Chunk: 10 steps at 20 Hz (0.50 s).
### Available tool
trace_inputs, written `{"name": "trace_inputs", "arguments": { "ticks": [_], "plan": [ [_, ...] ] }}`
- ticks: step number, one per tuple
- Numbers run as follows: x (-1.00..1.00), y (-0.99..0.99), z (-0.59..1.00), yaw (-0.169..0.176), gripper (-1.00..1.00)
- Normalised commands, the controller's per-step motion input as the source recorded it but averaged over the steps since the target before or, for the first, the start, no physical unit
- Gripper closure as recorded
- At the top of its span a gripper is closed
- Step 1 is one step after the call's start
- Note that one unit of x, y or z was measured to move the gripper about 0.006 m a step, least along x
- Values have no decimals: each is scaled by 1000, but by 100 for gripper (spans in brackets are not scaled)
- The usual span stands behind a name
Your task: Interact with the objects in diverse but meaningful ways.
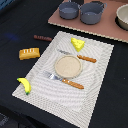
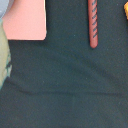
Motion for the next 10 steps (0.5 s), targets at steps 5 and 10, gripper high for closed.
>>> {"name": "trace_inputs", "arguments": {
  "ticks": [5,10],
  "plan": [
    [-2,-501,-446,5,-100],
    [-119,-357,-499,24,-100]
  ]
}}
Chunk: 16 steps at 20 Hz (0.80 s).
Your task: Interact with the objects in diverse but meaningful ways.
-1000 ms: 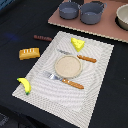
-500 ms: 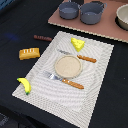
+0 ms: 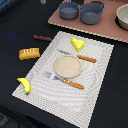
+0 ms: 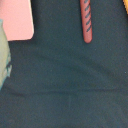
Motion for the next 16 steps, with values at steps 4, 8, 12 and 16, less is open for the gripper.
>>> {"name": "trace_inputs", "arguments": {
  "ticks": [4,8,12,16],
  "plan": [
    [-229,-230,-607,43,-100],
    [-315,-177,-652,56,-100],
    [-369,-133,-638,55,-100],
    [-392,-94,-627,53,-100]
  ]
}}
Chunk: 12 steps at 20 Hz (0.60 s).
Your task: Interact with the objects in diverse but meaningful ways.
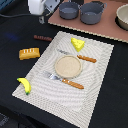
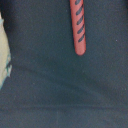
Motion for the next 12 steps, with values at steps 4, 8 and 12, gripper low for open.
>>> {"name": "trace_inputs", "arguments": {
  "ticks": [4,8,12],
  "plan": [
    [-376,-33,-612,55,-100],
    [-307,-8,-572,54,-100],
    [-238,0,-540,55,-100]
  ]
}}
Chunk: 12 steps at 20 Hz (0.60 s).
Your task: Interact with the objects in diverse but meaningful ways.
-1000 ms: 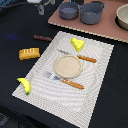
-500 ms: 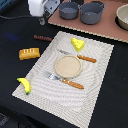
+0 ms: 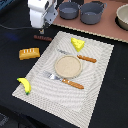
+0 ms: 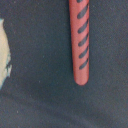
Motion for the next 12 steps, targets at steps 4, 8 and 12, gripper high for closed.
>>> {"name": "trace_inputs", "arguments": {
  "ticks": [4,8,12],
  "plan": [
    [-164,0,-499,53,-100],
    [-105,-5,-488,44,-100],
    [-98,-24,-456,36,100]
  ]
}}
